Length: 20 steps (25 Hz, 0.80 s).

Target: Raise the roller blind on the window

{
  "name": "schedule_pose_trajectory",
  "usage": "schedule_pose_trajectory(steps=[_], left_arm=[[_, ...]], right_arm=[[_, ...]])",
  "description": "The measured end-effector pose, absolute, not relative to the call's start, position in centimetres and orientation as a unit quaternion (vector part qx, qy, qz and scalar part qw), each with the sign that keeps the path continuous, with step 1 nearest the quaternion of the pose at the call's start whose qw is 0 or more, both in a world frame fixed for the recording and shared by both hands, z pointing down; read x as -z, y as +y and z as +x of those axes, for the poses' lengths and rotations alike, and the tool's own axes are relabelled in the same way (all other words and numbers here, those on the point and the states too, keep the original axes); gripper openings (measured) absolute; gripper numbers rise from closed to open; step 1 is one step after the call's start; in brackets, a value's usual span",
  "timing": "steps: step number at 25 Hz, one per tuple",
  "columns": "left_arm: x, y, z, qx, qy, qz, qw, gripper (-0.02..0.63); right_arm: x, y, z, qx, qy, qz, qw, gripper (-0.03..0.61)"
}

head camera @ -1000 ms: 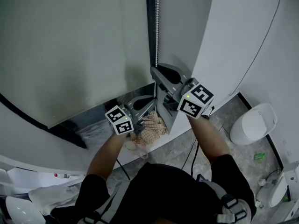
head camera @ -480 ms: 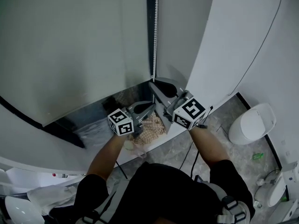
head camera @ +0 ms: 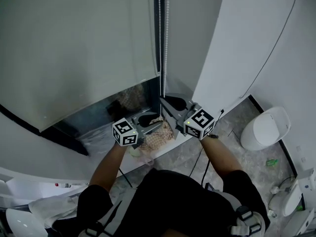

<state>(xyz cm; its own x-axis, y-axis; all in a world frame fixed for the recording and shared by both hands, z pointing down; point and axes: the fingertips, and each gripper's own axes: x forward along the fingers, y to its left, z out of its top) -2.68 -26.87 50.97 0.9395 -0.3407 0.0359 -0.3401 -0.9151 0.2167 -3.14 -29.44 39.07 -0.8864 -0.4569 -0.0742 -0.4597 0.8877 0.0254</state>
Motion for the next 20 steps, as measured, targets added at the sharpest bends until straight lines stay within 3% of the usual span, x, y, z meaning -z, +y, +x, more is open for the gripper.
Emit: schedule_pose_trajectory(steps=[6,11,20], left_arm=[[-39.0,-28.8,-6.7,0.104,-0.165,0.978,0.072,0.146],[-29.3,-29.8,-5.0,0.144,-0.100,0.984,0.023,0.147],[-23.8,-29.8,-0.6,0.151,-0.020,0.988,0.010,0.153]], right_arm=[[-39.1,-29.1,-3.0,-0.002,0.975,-0.217,0.040,0.018],[-39.1,-28.6,-3.5,-0.016,0.977,-0.212,0.030,0.018],[-38.9,-28.3,-2.9,-0.011,0.978,-0.205,0.028,0.018]])
